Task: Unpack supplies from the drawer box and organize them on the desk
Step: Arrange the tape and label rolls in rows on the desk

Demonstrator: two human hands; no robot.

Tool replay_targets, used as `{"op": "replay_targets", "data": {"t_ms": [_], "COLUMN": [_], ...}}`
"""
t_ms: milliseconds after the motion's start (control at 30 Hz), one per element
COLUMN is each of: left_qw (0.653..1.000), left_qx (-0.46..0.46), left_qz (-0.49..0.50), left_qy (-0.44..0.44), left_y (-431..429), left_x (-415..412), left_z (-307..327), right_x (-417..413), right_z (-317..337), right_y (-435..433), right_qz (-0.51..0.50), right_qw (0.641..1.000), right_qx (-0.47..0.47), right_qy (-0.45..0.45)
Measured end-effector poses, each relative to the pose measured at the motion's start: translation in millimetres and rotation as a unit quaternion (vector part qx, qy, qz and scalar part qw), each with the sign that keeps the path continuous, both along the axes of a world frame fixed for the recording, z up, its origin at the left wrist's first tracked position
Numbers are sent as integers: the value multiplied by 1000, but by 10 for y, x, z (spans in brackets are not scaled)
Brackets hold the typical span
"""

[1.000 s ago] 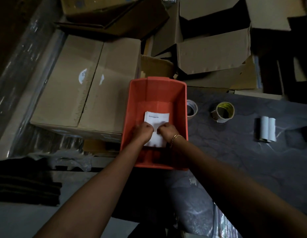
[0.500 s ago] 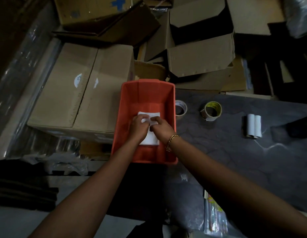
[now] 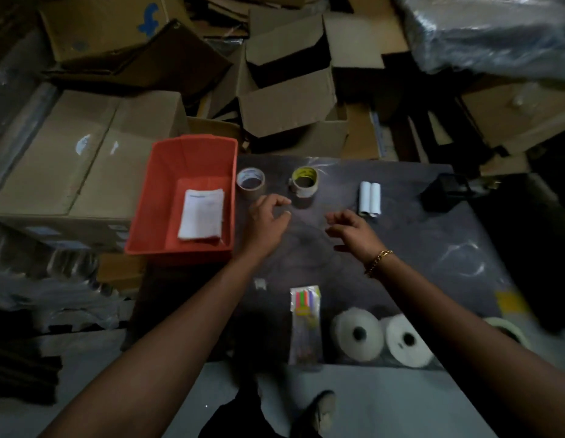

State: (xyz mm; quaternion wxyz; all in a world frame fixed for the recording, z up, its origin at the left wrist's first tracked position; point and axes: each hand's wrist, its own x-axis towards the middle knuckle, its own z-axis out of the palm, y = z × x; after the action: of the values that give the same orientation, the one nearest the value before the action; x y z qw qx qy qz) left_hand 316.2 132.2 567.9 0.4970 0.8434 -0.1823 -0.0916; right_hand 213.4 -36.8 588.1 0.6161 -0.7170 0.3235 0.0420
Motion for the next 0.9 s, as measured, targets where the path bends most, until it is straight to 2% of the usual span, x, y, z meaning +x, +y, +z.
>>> {"op": "replay_targets", "data": {"t_ms": [200, 367, 667, 900], "left_qw": [994, 988, 981, 956], "left_qx": [55, 107, 183, 282], "left_qz": [-65, -68, -11, -21], "left_qy": [66, 83, 70, 80], "left_y": [-369, -324, -146, -251], "left_x": [-875, -1020, -371, 681], "left_z": [-297, -348, -413, -615], "right_x": [-905, -1021, -269, 835], "right_z": [-109, -211, -445, -632], "right_y": [-473, -561, -428, -433], "right_qz": [8, 32, 118, 204], "right_qw": [999, 998, 987, 950], "right_qx": [-15, -26, -103, -220], "right_qy": [44, 55, 41, 82]}}
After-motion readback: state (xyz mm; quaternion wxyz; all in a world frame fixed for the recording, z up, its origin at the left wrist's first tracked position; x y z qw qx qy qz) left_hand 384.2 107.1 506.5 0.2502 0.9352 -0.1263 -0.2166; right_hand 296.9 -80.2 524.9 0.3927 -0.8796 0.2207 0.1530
